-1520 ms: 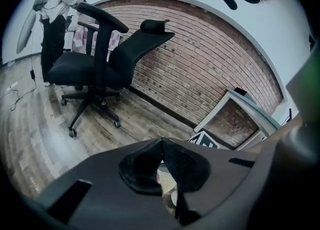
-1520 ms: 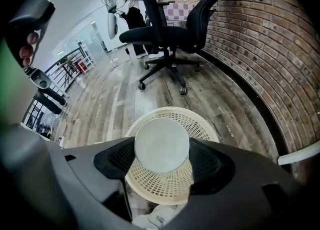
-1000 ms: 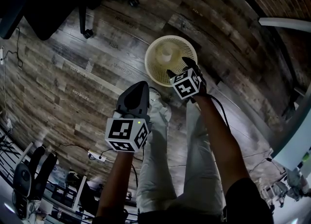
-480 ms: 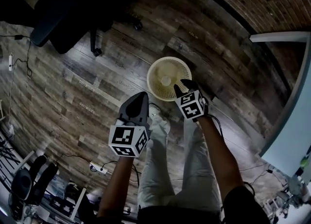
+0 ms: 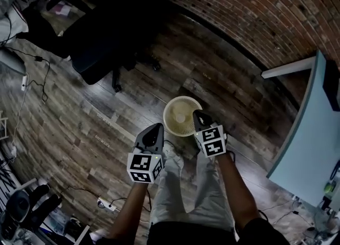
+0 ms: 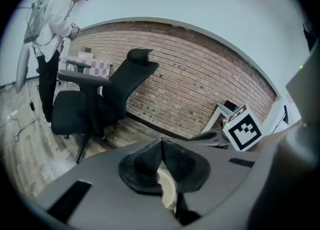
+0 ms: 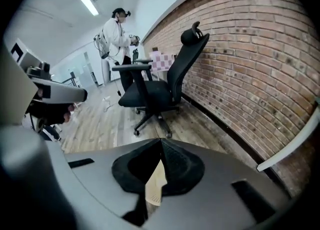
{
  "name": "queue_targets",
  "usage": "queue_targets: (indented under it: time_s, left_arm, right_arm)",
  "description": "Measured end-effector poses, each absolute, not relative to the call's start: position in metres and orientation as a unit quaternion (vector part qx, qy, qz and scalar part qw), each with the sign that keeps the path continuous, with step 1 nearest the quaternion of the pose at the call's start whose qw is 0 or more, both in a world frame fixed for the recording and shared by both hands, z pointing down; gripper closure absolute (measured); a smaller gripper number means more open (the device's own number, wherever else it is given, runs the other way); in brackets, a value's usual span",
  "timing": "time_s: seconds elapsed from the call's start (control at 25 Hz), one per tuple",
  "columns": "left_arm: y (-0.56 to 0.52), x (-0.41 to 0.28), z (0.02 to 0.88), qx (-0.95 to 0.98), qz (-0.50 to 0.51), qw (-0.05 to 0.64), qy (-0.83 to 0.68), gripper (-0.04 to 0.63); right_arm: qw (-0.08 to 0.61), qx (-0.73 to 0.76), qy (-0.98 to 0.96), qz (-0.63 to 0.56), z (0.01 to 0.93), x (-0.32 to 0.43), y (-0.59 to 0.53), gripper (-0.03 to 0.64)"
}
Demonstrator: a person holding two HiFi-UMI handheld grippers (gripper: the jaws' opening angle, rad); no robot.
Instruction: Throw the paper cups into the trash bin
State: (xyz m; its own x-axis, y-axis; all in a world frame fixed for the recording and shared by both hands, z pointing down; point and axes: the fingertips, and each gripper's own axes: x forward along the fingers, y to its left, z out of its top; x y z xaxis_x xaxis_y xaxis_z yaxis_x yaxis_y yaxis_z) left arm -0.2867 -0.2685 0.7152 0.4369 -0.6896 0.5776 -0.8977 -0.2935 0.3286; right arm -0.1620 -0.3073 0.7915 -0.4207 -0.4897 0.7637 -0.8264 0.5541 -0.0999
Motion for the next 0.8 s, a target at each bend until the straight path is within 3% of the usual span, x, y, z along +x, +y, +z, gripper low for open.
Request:
queue_targets:
  time_s: [0.36, 0.8]
  left_arm:
    - [-0.276, -0.298, 0.623, 0.793, 0.11, 0.294, -0.523, 0.592]
    - [-0.282, -0.344, 0.489, 0.805, 0.035, 0.214, -0.553, 0.592]
  right_arm:
    - [0.3, 0.411, -0.84, 0.187, 0.648, -0.182, -0.297, 0.612]
    - [0.217, 0.42, -0.874, 0.116, 0.504, -0.229, -0.293, 0.612]
